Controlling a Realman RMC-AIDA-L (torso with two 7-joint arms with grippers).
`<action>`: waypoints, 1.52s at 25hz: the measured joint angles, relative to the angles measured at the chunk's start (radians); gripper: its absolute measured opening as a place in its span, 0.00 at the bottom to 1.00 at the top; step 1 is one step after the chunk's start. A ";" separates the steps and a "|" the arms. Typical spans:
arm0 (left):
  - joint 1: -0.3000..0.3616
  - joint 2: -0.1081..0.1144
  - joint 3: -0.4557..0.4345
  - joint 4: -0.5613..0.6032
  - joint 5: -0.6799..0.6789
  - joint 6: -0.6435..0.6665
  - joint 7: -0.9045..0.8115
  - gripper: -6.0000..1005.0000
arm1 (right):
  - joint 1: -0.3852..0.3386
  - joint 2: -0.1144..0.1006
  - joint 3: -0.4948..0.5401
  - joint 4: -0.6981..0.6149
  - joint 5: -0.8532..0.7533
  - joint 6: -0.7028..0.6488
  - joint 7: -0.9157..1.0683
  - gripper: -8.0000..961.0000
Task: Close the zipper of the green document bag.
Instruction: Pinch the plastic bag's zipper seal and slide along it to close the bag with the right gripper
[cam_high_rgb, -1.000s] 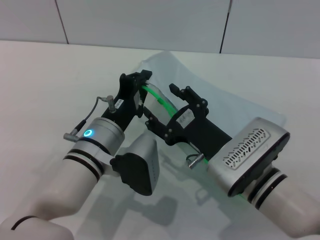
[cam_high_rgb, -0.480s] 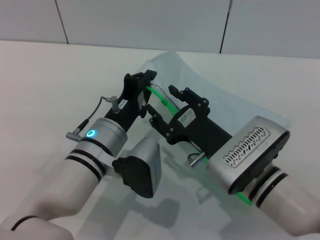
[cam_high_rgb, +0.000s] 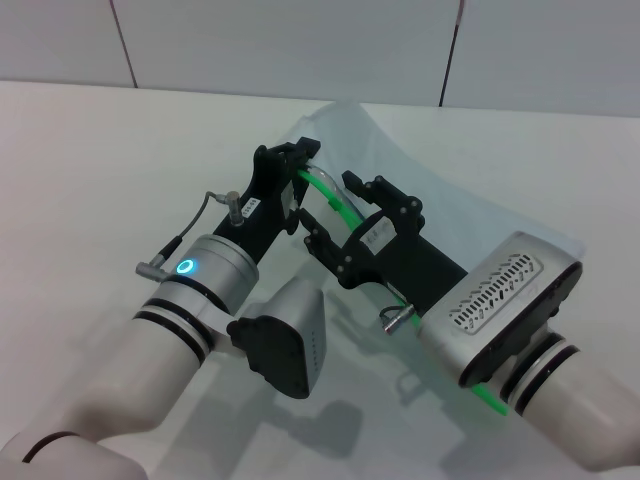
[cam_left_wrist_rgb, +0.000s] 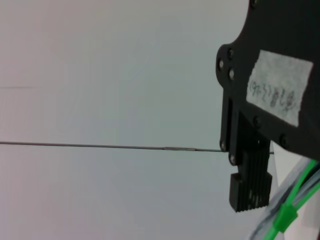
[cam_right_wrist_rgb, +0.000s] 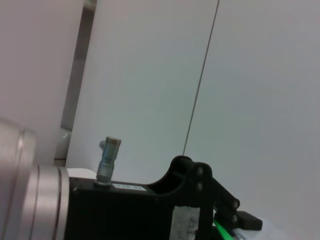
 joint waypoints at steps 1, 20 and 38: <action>0.000 0.000 0.000 0.000 0.000 0.000 0.000 0.06 | 0.000 0.000 0.000 0.000 0.000 0.000 0.004 0.63; 0.003 0.000 0.000 -0.003 0.014 0.000 0.003 0.06 | 0.000 0.000 0.000 0.012 0.000 0.000 0.025 0.45; 0.003 0.000 0.000 -0.003 0.025 0.000 0.003 0.06 | 0.001 0.000 0.001 0.014 0.000 -0.012 0.025 0.19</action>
